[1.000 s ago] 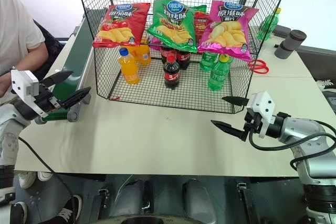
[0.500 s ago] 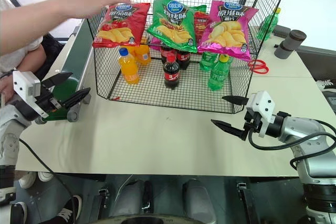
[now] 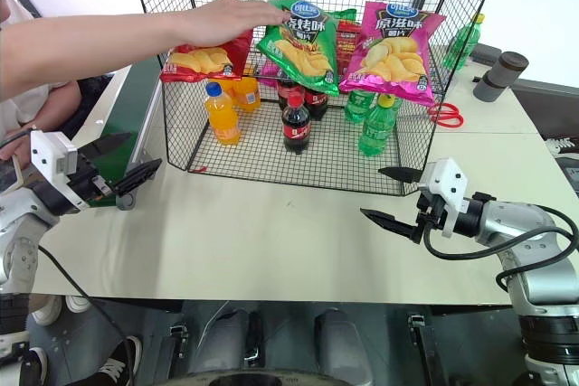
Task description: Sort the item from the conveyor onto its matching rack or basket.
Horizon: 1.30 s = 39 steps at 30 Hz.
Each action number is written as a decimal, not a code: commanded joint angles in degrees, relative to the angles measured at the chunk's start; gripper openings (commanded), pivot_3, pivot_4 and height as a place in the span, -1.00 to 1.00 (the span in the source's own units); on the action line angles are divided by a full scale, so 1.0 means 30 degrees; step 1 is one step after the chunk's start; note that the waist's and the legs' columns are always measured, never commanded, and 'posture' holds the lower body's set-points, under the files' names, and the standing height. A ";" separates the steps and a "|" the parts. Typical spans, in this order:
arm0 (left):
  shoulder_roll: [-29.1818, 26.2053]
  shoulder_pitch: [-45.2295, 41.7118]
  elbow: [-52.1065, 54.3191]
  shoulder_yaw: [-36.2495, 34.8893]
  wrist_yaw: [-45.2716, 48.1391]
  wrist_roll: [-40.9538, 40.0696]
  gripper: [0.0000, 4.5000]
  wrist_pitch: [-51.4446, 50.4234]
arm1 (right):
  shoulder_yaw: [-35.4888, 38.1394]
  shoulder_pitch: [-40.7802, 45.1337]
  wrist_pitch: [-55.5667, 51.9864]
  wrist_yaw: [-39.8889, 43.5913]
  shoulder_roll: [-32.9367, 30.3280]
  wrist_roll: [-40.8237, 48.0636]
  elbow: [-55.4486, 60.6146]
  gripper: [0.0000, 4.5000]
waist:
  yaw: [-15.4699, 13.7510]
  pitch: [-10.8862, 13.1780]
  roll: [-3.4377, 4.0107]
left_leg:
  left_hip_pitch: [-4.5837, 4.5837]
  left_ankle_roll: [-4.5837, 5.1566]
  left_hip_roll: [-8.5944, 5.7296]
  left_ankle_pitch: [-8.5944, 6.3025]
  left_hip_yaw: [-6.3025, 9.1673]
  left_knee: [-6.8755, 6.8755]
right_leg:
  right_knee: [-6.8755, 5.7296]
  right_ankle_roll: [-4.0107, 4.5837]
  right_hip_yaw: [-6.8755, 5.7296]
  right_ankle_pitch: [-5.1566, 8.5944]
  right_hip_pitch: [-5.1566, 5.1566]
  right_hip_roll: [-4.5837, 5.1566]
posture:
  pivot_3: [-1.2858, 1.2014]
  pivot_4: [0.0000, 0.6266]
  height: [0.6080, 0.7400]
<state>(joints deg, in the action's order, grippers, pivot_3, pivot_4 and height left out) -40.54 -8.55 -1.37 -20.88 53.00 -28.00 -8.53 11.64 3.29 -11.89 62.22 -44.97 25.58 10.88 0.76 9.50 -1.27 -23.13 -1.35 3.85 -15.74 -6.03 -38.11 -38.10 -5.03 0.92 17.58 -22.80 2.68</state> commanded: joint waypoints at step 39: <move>0.0159 0.0001 0.0510 0.0456 -0.0783 0.0845 1.00 0.0610 | -0.0851 0.1387 0.1161 0.0076 0.0156 -0.0478 -0.0645 0.99 | -0.0005 0.0000 0.0000 | 0.0000 0.0000 0.0000 0.0000 -0.0001 -0.0002 | -0.0001 -0.0001 0.0000 -0.0001 0.0000 0.0000 | 0.03 -0.52 1.00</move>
<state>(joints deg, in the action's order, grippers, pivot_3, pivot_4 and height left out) -40.02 -8.50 -0.39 -18.90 50.75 -25.48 -7.94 8.33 6.95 -9.46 62.33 -44.77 23.78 8.67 0.74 9.50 -1.27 -23.13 -1.35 3.84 -15.74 -6.03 -38.12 -38.10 -5.03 0.92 17.58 -22.80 2.68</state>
